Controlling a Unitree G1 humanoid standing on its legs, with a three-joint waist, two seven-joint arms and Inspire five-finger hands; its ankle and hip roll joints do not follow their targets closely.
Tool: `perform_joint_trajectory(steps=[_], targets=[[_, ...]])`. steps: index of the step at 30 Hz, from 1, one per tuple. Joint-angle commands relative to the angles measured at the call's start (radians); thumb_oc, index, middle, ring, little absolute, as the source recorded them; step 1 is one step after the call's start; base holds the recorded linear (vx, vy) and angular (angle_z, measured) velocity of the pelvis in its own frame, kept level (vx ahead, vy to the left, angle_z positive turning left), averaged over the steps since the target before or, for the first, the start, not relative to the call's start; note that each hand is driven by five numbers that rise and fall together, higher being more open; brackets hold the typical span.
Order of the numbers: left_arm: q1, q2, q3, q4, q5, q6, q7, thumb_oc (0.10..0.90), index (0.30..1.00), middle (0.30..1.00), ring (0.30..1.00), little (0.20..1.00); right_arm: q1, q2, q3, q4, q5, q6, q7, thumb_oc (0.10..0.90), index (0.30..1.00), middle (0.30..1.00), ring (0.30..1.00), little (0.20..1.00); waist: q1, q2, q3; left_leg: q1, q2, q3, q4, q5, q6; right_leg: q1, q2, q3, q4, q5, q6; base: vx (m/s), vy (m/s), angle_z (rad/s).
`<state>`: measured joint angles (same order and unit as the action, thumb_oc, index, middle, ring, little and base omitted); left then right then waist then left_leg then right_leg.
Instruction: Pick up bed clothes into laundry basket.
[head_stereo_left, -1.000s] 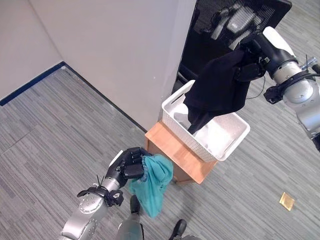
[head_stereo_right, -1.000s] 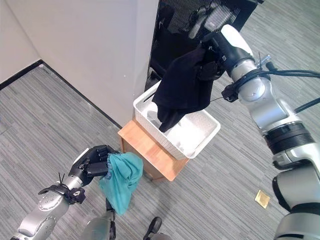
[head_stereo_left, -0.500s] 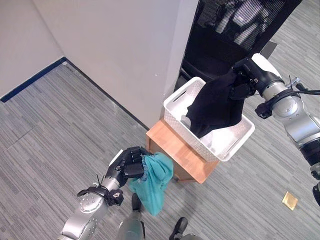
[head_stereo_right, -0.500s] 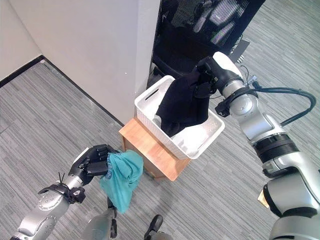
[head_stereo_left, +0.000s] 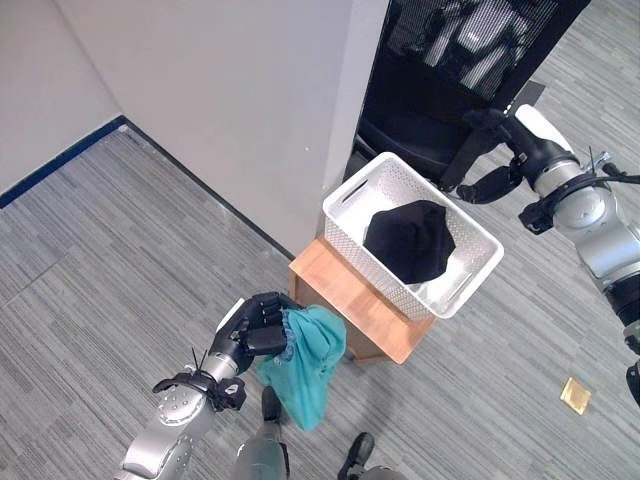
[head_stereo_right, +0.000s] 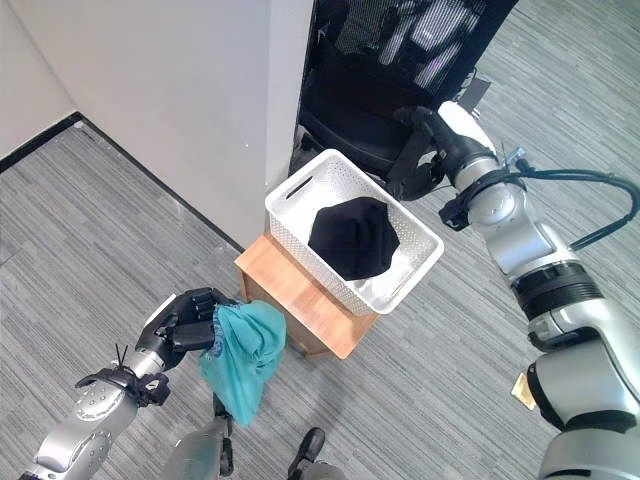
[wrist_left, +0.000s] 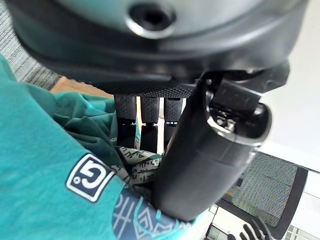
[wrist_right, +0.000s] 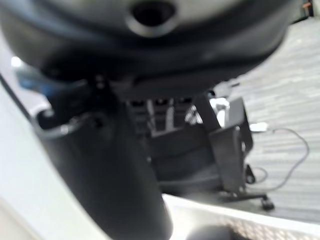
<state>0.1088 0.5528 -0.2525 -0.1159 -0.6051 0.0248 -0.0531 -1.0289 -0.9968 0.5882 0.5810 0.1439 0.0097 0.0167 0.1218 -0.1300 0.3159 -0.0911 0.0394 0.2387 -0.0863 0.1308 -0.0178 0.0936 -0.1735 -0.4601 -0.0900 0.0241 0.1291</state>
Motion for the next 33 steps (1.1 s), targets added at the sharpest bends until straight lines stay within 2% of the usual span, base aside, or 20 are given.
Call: perform_joint_trajectory(steps=[1,7,11,12,13,14,15,16,17,18,19,21,22,26,28,29,33], targets=[[-0.035,-0.034,0.014,-0.136,-0.008,-0.126,-0.018,0.4,0.3,0.3,0.3,0.3,-0.234,-0.126,-0.027,-0.024,0.044,-0.065,-0.09,0.8,0.9,0.9,0.9,0.9,0.018,-0.004,-0.072,0.067,0.026,-0.002,-0.001,-0.082,-0.05,-0.016,-0.017,0.015,0.05,0.042,0.054,0.0,0.0,0.0],[-0.043,-0.037,0.025,-0.127,-0.005,-0.125,-0.02,0.4,0.3,0.3,0.3,0.3,-0.246,-0.185,-0.072,-0.092,0.126,-0.098,-0.119,0.8,0.9,0.9,0.9,0.9,0.006,-0.007,-0.087,0.073,0.029,0.001,-0.001,-0.084,-0.053,-0.005,-0.013,0.013,0.045,0.036,0.053,0.0,0.0,0.0],[-0.041,-0.034,0.051,-0.125,0.002,-0.127,-0.016,0.4,0.3,0.3,0.3,0.3,-0.158,-0.238,-0.199,-0.158,0.19,-0.129,-0.145,0.8,0.9,0.9,0.9,0.9,-0.009,-0.006,-0.101,0.082,0.029,0.006,-0.001,-0.088,-0.054,0.001,-0.011,0.015,0.041,0.035,0.056,0.0,0.0,0.0],[-0.041,-0.033,0.077,-0.124,0.012,-0.127,-0.015,0.4,0.3,0.3,0.3,0.3,-0.078,-0.287,-0.282,-0.192,0.205,-0.138,-0.157,0.8,0.9,0.9,0.9,0.9,-0.029,0.001,-0.112,0.093,0.031,0.013,-0.001,-0.094,-0.054,0.004,-0.011,0.021,0.042,0.033,0.057,0.0,0.0,0.0],[-0.037,-0.036,0.093,-0.122,0.018,-0.126,-0.013,0.4,0.3,0.3,0.3,0.3,-0.04,-0.307,-0.324,-0.205,0.208,-0.142,-0.167,0.8,0.9,0.9,0.9,0.9,-0.042,0.007,-0.118,0.099,0.031,0.018,-0.001,-0.097,-0.054,0.006,-0.012,0.027,0.043,0.031,0.058,0.03,0.006,0.07],[-0.036,-0.028,0.111,-0.12,0.032,-0.125,-0.012,0.4,0.3,0.3,0.3,0.3,0.051,-0.329,-0.415,-0.222,0.206,-0.145,-0.175,0.8,0.9,0.9,0.9,0.9,-0.051,0.007,-0.124,0.107,0.032,0.023,-0.001,-0.1,-0.053,0.008,-0.013,0.033,0.047,0.028,0.058,0.01,0.008,0.07],[-0.037,-0.025,0.109,-0.12,0.032,-0.125,-0.012,0.4,0.3,0.3,0.3,0.3,0.067,-0.329,-0.431,-0.227,0.205,-0.144,-0.175,0.8,0.9,0.9,0.9,0.9,-0.048,0.004,-0.124,0.107,0.032,0.023,-0.001,-0.1,-0.053,0.008,-0.013,0.033,0.047,0.028,0.058,0.03,0.005,-0.03],[-0.034,-0.026,0.147,-0.122,0.044,-0.126,-0.009,0.4,0.3,0.3,0.3,0.3,0.207,-0.35,-0.559,-0.234,0.222,-0.149,-0.178,0.8,0.9,0.9,0.9,0.9,-0.076,0.014,-0.135,0.122,0.032,0.034,-0.001,-0.107,-0.052,0.013,-0.015,0.039,0.052,0.023,0.058,0.03,0.006,-0.12],[-0.027,-0.037,0.176,-0.12,0.038,-0.126,-0.006,0.4,0.3,0.3,0.3,0.3,0.284,-0.354,-0.626,-0.228,0.23,-0.149,-0.186,0.8,0.9,0.9,0.9,0.9,-0.099,0.026,-0.141,0.131,0.032,0.041,-0.001,-0.111,-0.051,0.016,-0.016,0.046,0.056,0.021,0.058,0.05,0.007,-0.17],[-0.023,-0.031,0.202,-0.124,0.03,-0.126,-0.005,0.4,0.3,0.3,0.3,0.3,0.426,-0.349,-0.753,-0.236,0.221,-0.146,-0.192,0.8,0.9,0.9,0.9,0.9,-0.109,0.026,-0.147,0.139,0.031,0.045,-0.001,-0.115,-0.049,0.017,-0.016,0.051,0.06,0.017,0.058,0.04,0.008,-0.12],[-0.016,-0.029,0.219,-0.131,0.027,-0.126,-0.007,0.4,0.3,0.3,0.3,0.3,0.5,-0.342,-0.811,-0.238,0.213,-0.144,-0.191,0.8,0.9,0.9,0.9,0.9,-0.119,0.029,-0.151,0.143,0.031,0.047,-0.001,-0.117,-0.049,0.02,-0.016,0.054,0.061,0.014,0.057,0.03,-0.006,-0.14],[-0.016,-0.011,0.263,-0.149,0.036,-0.131,-0.002,0.4,0.3,0.3,0.3,0.3,0.737,-0.297,-1.012,-0.219,0.207,-0.135,-0.193,0.8,0.9,0.9,0.9,0.9,-0.132,0.031,-0.16,0.154,0.031,0.055,-0.001,-0.12,-0.049,0.025,-0.015,0.059,0.063,0.009,0.056,0.03,-0.016,-0.14],[-0.017,0.006,0.265,-0.158,0.041,-0.13,-0.005,0.4,0.3,0.3,0.3,0.3,0.857,-0.269,-1.111,-0.214,0.211,-0.131,-0.185,0.8,0.9,0.9,0.9,0.9,-0.125,0.028,-0.162,0.158,0.031,0.057,-0.001,-0.121,-0.05,0.028,-0.015,0.059,0.063,0.007,0.056,0.02,-0.016,-0.18],[-0.008,0.031,0.307,-0.206,0.059,-0.128,-0.022,0.4,0.3,0.3,0.3,0.3,1.092,-0.117,-1.293,-0.057,0.296,-0.127,-0.169,0.8,0.9,0.9,0.9,0.9,-0.134,0.044,-0.17,0.167,0.034,0.061,-0.001,-0.122,-0.054,0.039,-0.012,0.059,0.056,0.0,0.054,0.01,-0.03,-0.2],[-0.007,0.033,0.312,-0.216,0.06,-0.125,-0.029,0.4,0.3,0.3,0.3,0.3,1.125,-0.085,-1.318,-0.027,0.3,-0.121,-0.161,0.8,0.9,0.9,0.9,0.9,-0.135,0.049,-0.172,0.168,0.034,0.06,-0.001,-0.121,-0.055,0.042,-0.011,0.058,0.053,-0.001,0.053,0.0,-0.027,-0.11],[-0.009,0.036,0.331,-0.245,0.063,-0.128,-0.031,0.4,0.3,0.3,0.3,0.3,1.155,0.022,-1.329,0.061,0.309,-0.127,-0.191,0.8,0.9,0.9,0.9,0.9,-0.132,0.062,-0.173,0.168,0.034,0.057,-0.001,-0.12,-0.056,0.046,-0.011,0.052,0.047,-0.002,0.052,0.0,-0.029,-0.14],[-0.033,0.05,0.408,-0.255,0.068,-0.15,-0.012,0.4,0.3,0.3,0.3,0.3,1.199,0.192,-1.278,0.147,0.291,-0.101,-0.194,0.8,0.9,0.9,0.9,0.9,-0.128,0.082,-0.176,0.166,0.035,0.049,-0.001,-0.116,-0.058,0.054,-0.011,0.042,0.041,-0.005,0.049,0.0,-0.025,-0.15]])
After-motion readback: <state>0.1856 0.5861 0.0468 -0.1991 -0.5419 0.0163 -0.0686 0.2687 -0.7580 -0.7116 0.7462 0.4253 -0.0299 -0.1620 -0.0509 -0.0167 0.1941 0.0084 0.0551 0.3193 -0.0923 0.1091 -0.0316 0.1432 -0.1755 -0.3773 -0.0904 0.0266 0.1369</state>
